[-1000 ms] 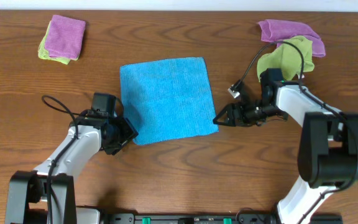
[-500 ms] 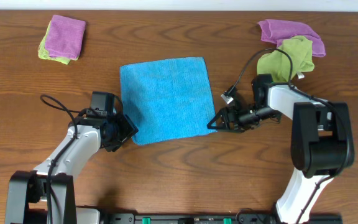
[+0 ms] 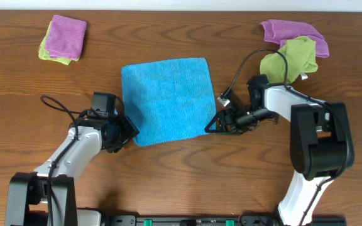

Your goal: Fold the cloth

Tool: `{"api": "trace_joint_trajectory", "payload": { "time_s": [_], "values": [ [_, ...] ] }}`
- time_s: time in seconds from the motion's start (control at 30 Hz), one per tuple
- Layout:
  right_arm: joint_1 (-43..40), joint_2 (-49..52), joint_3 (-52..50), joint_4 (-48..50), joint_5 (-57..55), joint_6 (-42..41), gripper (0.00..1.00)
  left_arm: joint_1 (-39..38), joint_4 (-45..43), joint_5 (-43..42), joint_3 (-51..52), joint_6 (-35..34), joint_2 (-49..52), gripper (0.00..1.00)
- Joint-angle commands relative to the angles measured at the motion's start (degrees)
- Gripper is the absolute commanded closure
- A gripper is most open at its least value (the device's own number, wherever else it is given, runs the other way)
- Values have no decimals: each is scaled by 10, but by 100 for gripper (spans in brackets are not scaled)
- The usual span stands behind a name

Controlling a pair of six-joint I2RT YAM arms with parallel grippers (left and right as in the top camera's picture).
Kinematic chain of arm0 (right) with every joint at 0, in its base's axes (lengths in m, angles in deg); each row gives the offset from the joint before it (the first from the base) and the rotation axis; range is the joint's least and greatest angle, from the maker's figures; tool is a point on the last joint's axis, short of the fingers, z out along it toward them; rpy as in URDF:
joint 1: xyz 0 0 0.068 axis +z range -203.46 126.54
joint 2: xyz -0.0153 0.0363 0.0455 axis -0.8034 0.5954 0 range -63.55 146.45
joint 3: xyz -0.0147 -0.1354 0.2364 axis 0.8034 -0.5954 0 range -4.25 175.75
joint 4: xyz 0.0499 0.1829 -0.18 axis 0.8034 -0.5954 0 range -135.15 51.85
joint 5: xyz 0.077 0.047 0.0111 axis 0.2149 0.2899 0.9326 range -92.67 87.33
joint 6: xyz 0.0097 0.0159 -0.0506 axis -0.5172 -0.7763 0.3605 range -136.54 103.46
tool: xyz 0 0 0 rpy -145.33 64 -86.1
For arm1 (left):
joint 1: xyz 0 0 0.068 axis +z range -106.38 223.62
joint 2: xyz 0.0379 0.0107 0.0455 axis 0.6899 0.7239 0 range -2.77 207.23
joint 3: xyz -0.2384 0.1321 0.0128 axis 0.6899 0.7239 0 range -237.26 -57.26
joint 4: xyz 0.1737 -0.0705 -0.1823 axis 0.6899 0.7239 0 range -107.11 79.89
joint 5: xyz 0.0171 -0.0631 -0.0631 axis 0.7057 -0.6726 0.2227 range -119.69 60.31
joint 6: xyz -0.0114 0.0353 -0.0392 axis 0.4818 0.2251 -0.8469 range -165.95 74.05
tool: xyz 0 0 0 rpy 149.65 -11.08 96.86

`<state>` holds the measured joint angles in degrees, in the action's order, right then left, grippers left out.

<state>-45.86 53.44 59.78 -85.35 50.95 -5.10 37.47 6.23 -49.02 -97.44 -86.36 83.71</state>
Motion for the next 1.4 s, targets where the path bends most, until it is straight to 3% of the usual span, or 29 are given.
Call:
{"api": "trace_joint_trajectory", "payload": {
  "time_s": [0.0, 0.27, 0.57, 0.87, 1.37],
  "values": [
    [33, 21, -5, 3, -57, -16, 28, 2, 1, -3, 0, 8, 5, 45],
    [44, 21, -5, 7, -54, -36, 25, 2, 2, -3, 0, 8, 5, 45],
    [8, 21, -5, 88, -77, -146, 26, 2, 7, -7, 0, 13, 5, 45],
    [-42, 21, -5, 103, -68, -153, 23, 2, 6, -7, 0, 12, 5, 45],
    [-31, 21, -5, 178, -66, -170, 23, 2, 6, -7, 0, 12, 5, 45]
  ]
}}
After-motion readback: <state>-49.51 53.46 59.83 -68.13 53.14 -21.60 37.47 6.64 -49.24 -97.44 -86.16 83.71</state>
